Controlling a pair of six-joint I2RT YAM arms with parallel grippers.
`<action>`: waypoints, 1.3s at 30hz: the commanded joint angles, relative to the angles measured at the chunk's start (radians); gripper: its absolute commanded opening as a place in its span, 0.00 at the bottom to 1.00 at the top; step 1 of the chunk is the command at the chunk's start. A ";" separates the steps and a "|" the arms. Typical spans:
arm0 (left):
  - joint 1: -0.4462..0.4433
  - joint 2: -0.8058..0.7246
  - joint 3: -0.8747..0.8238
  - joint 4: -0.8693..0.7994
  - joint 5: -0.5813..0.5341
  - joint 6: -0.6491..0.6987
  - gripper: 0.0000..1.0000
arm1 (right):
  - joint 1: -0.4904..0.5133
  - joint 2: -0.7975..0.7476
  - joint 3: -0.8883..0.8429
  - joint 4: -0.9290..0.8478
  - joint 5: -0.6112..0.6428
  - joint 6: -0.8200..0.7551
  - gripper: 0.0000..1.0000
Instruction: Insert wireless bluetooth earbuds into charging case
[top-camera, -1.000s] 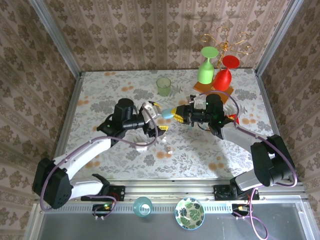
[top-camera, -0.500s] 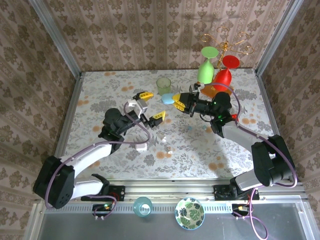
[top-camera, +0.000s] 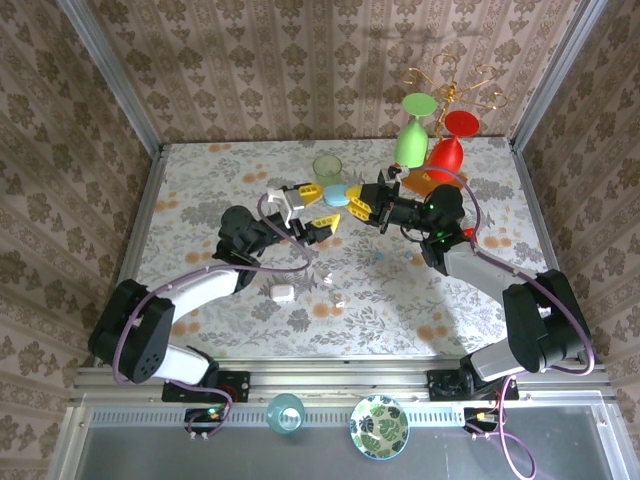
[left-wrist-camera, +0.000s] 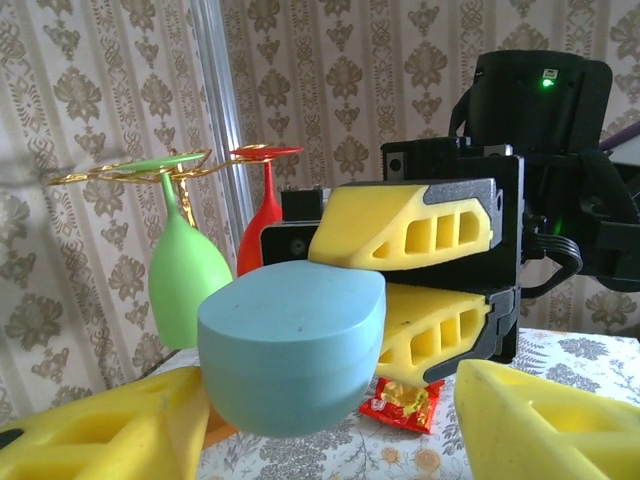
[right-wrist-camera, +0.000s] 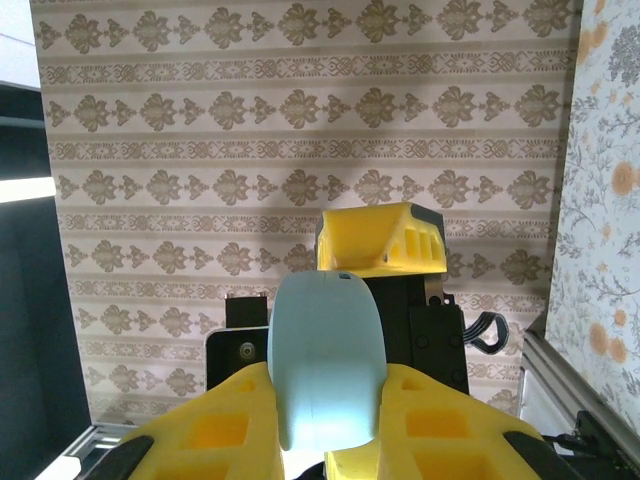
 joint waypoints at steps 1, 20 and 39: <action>0.011 0.006 0.034 0.059 0.059 -0.037 0.62 | 0.002 -0.019 0.028 0.051 -0.032 0.013 0.05; 0.011 0.031 0.072 0.022 0.111 -0.059 0.52 | 0.002 -0.029 0.030 0.042 -0.046 0.005 0.01; 0.005 0.043 0.084 0.021 0.128 -0.071 0.53 | 0.008 -0.061 0.033 0.001 -0.047 -0.017 0.00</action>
